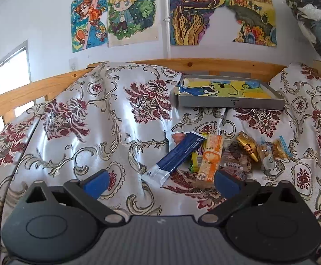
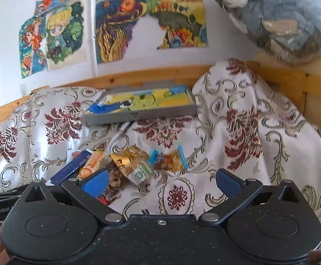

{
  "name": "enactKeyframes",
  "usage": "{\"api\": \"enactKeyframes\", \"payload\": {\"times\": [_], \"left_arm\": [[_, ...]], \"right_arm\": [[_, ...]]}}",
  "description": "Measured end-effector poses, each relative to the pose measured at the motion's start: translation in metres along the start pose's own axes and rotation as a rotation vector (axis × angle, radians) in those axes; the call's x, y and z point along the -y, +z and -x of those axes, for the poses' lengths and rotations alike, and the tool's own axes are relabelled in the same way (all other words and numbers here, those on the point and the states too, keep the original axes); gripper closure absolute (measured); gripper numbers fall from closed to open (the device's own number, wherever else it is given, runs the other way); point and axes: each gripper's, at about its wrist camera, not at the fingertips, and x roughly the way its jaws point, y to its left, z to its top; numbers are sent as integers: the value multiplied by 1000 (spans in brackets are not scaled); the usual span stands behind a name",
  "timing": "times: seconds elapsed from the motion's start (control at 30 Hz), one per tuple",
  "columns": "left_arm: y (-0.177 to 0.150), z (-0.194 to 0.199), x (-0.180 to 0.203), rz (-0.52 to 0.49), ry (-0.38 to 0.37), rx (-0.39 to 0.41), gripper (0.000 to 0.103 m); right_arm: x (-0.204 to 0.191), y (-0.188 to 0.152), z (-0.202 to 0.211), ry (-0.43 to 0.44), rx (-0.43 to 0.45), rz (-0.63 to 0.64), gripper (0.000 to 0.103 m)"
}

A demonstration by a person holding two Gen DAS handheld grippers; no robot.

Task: Organize snacks
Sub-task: 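Lower the left tool onto the orange-and-white biscuit pack while the right tool lowers onto the clear cake bag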

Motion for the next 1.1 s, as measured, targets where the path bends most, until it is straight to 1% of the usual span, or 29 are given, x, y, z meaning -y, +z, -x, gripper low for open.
{"api": "enactKeyframes", "payload": {"times": [0.17, 0.3, 0.4, 0.5, 0.7, 0.83, 0.97, 1.1], "left_arm": [[4, -16, 6, -16, -6, -19, 1], [8, -27, 10, -21, -12, -34, 0], [11, -37, 13, -22, -25, -45, 1], [15, -48, 16, -23, -37, -49, 1], [17, -69, 26, -93, -61, -61, 1], [16, -84, 31, -118, -85, -81, 0], [17, -99, 33, -132, -123, -103, 1], [20, -112, 37, -158, -171, -112, 1]], "right_arm": [[0, 3, -15, 10, -56, -5, 1], [-5, 5, -24, 26, -82, 19, 1], [-8, 9, -27, 54, -97, 55, 1], [-11, 13, -31, 78, -101, 99, 1], [-12, 29, -47, 112, -83, 212, 1], [-10, 35, -68, 135, -89, 274, 1], [-10, 39, -95, 193, -122, 296, 1], [-13, 40, -121, 236, -153, 349, 1]]}}
